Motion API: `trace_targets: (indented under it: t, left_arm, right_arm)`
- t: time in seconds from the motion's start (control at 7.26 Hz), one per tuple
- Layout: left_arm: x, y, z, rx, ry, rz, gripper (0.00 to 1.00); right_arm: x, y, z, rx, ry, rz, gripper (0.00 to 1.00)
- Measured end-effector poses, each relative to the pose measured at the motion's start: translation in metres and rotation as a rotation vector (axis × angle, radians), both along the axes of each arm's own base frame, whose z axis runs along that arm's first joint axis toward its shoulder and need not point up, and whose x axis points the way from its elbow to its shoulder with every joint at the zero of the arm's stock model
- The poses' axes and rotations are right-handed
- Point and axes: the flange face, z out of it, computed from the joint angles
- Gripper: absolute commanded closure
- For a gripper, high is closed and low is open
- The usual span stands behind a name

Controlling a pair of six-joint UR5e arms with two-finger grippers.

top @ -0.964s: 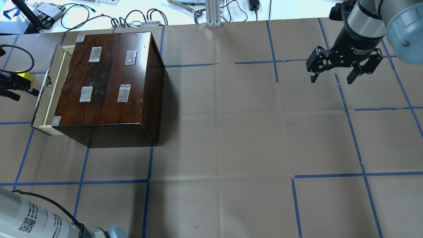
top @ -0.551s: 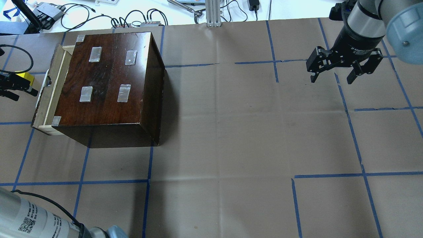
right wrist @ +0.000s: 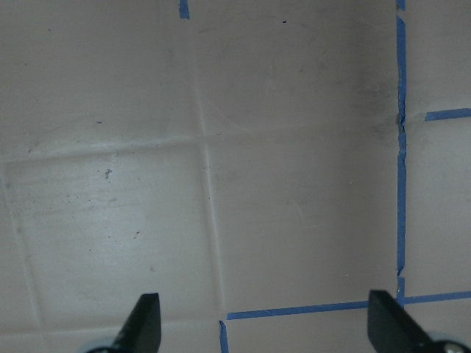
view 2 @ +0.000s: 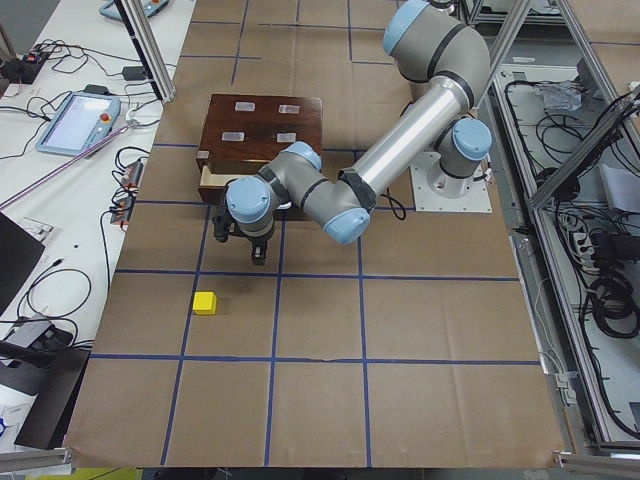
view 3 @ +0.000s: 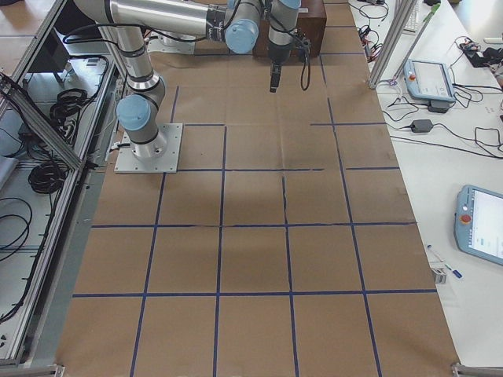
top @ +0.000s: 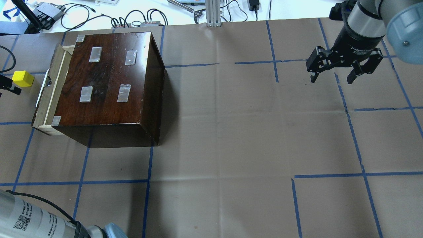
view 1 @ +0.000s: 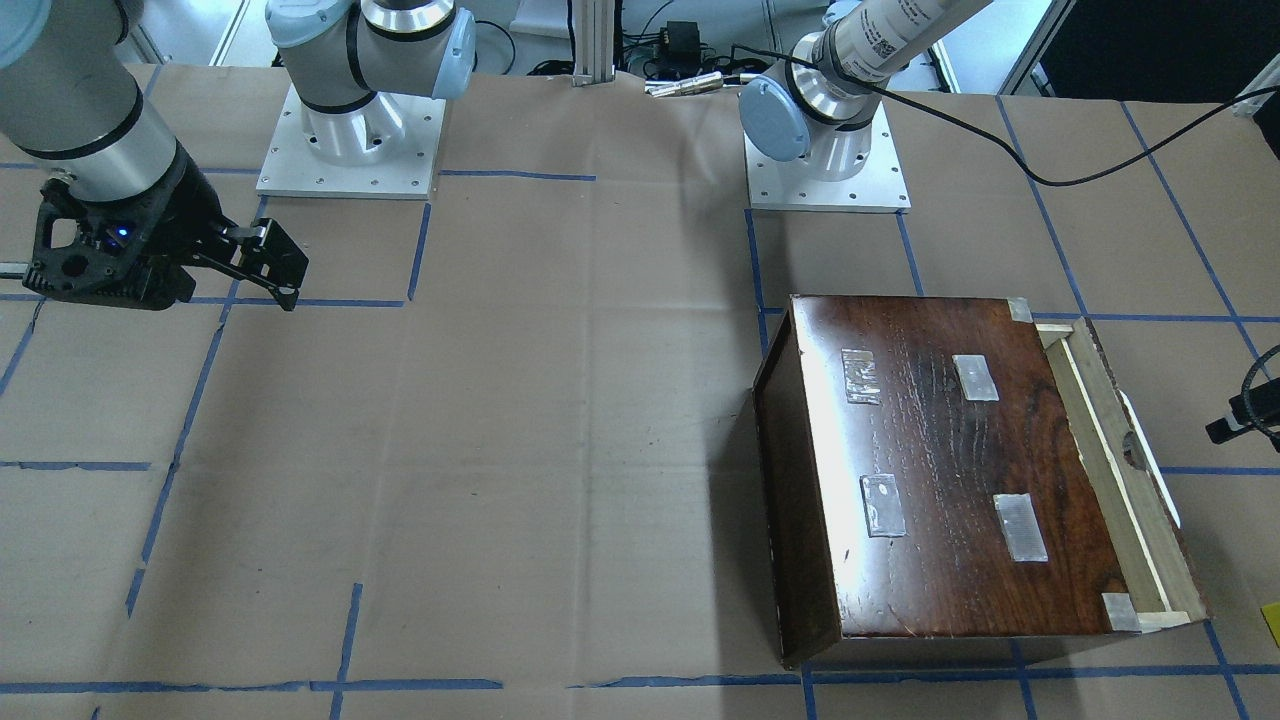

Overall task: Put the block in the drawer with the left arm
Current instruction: 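Release the handle and move the left gripper above the yellow cube, then lower the left gripper and grasp the yellow cube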

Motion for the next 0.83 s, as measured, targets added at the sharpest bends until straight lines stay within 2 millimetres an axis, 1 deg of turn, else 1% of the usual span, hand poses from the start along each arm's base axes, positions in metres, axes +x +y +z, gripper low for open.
trace_targets:
  t: [0.14, 0.28, 0.55, 0.83]
  left_arm:
    - [0.012, -0.006, 0.004, 0.0, -0.033, -0.005, 0.01]
    - [0.027, -0.017, 0.009, -0.004, -0.065, -0.007, 0.01]
    - [0.056, -0.045, 0.015, -0.028, -0.112, -0.007, 0.01]
    - [0.076, -0.066, 0.005, -0.03, -0.145, -0.007, 0.01]
  right_arm:
    - [0.0, 0.0, 0.0, -0.001, 0.0, 0.0, 0.0]
    - [0.0, 0.0, 0.0, -0.001, 0.0, 0.0, 0.0]
    - [0.0, 0.0, 0.0, 0.0, 0.0, 0.0, 0.0]
    - [0.0, 0.0, 0.0, 0.0, 0.0, 0.0, 0.0]
